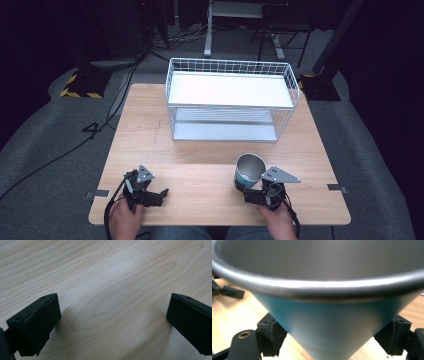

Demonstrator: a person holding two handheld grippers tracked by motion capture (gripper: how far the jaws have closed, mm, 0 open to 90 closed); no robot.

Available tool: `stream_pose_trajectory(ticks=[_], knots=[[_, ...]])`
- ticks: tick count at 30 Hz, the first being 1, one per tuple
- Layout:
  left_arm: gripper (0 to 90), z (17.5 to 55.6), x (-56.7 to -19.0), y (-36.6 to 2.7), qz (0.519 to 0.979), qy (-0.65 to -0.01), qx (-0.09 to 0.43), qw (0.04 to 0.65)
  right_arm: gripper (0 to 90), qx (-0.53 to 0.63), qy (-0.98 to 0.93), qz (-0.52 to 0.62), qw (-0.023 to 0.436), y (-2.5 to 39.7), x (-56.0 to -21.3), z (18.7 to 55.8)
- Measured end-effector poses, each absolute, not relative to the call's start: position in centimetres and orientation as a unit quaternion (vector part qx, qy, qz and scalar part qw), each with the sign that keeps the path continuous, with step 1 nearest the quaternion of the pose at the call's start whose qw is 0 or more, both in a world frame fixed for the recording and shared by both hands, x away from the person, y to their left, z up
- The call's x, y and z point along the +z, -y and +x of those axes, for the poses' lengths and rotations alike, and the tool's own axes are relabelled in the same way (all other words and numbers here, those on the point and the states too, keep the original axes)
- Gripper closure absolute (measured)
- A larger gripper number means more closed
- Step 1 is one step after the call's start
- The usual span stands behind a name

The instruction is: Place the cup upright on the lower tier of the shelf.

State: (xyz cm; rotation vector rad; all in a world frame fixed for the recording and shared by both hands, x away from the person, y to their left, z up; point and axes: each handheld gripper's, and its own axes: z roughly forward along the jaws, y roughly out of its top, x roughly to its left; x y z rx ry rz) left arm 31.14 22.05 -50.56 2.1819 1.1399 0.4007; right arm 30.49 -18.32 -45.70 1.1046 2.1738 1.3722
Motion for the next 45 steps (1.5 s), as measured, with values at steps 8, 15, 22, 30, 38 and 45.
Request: stream_pose_trajectory(ticks=[8,15,22,30,38,45], knots=[[0.0,31.1,-50.6,-22.0,0.829,-0.434,0.153,0.318,21.6,0.478,-0.765,0.393,0.180,17.7,-44.8,32.9],[0.0,31.1,-50.6,-22.0,0.829,-0.434,0.153,0.318,21.6,0.473,-0.764,0.393,0.194,17.0,-44.0,35.0],[0.0,31.2,-50.6,-22.0,0.828,-0.434,0.154,0.319,21.6,0.465,-0.763,0.394,0.216,15.9,-43.0,37.8],[0.0,31.2,-50.6,-22.0,0.827,-0.435,0.153,0.320,21.6,0.464,-0.755,0.408,0.221,15.0,-42.7,40.3],[0.0,31.2,-50.6,-22.0,0.828,-0.434,0.154,0.320,21.6,0.460,-0.751,0.423,0.214,14.5,-43.6,42.5],[0.0,31.2,-50.6,-22.0,0.827,-0.434,0.154,0.321,21.6,0.465,-0.747,0.423,0.214,13.4,-44.6,44.4]])
